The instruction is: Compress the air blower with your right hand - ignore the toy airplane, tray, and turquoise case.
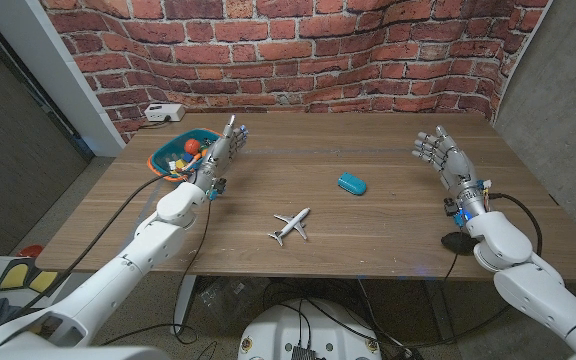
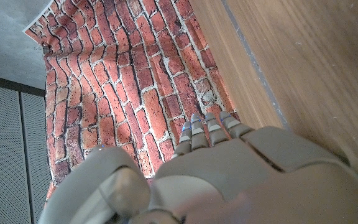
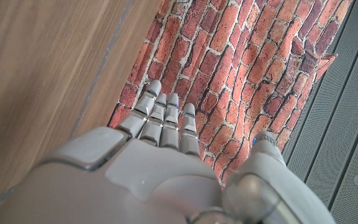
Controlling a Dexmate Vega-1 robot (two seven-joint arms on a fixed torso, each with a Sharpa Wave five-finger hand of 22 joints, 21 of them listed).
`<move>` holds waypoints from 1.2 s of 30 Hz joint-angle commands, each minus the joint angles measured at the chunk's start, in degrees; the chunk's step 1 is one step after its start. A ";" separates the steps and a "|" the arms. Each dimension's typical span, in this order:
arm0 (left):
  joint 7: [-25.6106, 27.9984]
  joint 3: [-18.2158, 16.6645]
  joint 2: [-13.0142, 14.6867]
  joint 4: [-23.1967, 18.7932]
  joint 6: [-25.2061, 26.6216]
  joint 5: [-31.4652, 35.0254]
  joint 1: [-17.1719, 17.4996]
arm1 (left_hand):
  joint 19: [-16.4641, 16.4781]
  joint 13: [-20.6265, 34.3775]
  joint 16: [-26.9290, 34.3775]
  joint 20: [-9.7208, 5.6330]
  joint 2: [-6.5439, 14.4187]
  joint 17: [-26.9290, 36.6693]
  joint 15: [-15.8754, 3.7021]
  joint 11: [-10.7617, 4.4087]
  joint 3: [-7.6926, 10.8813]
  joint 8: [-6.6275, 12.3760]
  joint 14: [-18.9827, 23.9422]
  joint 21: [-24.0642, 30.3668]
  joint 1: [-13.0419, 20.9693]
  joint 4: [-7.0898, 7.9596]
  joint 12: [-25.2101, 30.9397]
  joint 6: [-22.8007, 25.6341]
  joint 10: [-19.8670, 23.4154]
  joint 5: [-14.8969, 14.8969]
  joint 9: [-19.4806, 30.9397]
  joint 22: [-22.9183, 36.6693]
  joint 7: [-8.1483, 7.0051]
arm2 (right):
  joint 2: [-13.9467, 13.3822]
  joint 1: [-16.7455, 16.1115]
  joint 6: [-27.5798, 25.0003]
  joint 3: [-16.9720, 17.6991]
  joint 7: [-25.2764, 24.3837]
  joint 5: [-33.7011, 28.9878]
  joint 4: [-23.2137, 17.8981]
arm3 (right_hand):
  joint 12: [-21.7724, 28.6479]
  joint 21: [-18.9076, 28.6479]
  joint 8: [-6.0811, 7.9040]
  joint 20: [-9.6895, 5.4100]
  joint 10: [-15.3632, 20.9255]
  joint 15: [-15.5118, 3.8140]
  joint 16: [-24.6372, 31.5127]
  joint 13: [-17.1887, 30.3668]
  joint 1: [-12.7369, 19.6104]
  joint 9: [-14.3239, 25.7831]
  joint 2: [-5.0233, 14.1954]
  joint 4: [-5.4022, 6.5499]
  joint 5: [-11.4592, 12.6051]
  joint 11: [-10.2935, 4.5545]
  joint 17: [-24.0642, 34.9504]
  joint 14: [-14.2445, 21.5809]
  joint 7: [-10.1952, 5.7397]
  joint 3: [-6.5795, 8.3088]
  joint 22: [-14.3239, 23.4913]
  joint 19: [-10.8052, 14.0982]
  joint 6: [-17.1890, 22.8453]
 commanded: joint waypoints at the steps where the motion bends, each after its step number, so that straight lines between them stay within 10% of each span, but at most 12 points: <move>1: 0.41 0.81 -0.99 0.62 0.22 0.61 -0.82 | 0.43 0.08 0.12 0.00 0.40 0.20 -0.01 0.01 -0.06 0.14 0.91 0.15 0.05 -0.37 0.15 0.60 0.62 0.15 0.13 0.19 0.18 | -0.03 -5.64 0.90 3.98 -0.81 -0.86 -2.39 | 0.15 -0.07 -0.19 -0.19 0.50 0.02 0.28 0.14 0.72 0.11 -0.20 -0.42 0.18 -0.11 0.05 0.48 0.00 0.14 0.11 0.67 0.24; 36: 0.87 1.91 -2.30 0.85 1.61 0.48 -1.62 | 1.61 0.08 0.25 0.52 1.03 0.20 -0.37 -0.01 -0.24 0.22 2.78 0.29 1.05 -0.71 0.26 2.44 2.21 -0.29 0.14 0.17 -0.17 | 6.74 -20.28 2.93 13.52 -2.48 -5.60 -8.71 | 0.25 -0.43 -0.14 -0.06 1.67 -0.30 0.41 0.16 0.63 0.07 -0.23 -0.45 0.15 -0.39 0.10 1.92 0.53 -0.08 0.13 2.23 0.99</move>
